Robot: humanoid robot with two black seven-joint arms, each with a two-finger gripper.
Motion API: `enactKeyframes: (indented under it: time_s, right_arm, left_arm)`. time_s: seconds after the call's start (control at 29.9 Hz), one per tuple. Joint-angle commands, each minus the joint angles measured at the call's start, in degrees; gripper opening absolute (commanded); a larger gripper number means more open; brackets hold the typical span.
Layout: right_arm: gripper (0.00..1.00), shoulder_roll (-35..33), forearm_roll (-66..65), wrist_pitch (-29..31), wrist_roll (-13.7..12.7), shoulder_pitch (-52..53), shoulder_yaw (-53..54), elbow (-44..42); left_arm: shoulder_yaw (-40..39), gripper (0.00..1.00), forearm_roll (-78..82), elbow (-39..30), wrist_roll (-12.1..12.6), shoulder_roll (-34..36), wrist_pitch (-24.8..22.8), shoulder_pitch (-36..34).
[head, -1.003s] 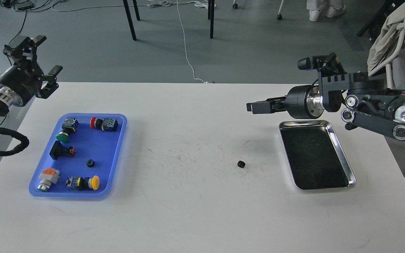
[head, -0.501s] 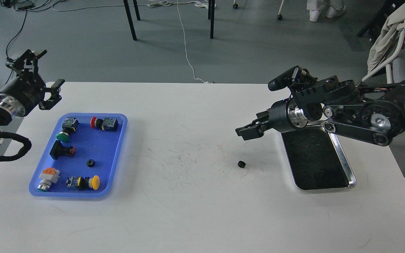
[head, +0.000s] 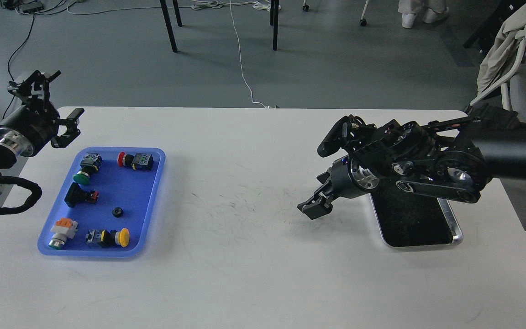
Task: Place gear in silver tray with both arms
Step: 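Close the right gripper on the black gear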
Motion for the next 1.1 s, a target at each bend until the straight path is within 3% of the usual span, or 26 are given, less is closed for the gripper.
enactKeyframes:
  time_s: [0.0, 0.37, 1.07]
  right_arm:
    - [0.88, 0.3, -0.2, 0.0, 0.8, -0.1, -1.9, -1.2]
    - [0.79, 1.8, -0.3, 0.9, 2.5, -0.1, -4.2, -1.2]
    - [0.68, 4.3, -0.4, 1.8, 2.6, -1.7, -5.2, -4.3]
  left_arm:
    - [0.1, 0.96, 0.0, 1.0, -0.1, -0.1, 0.0, 0.1]
    - [0.1, 0.97, 0.0, 1.3, -0.2, -0.2, 0.0, 0.4]
    - [-0.1, 0.97, -0.2, 2.3, -0.4, -1.1, 0.0, 0.5]
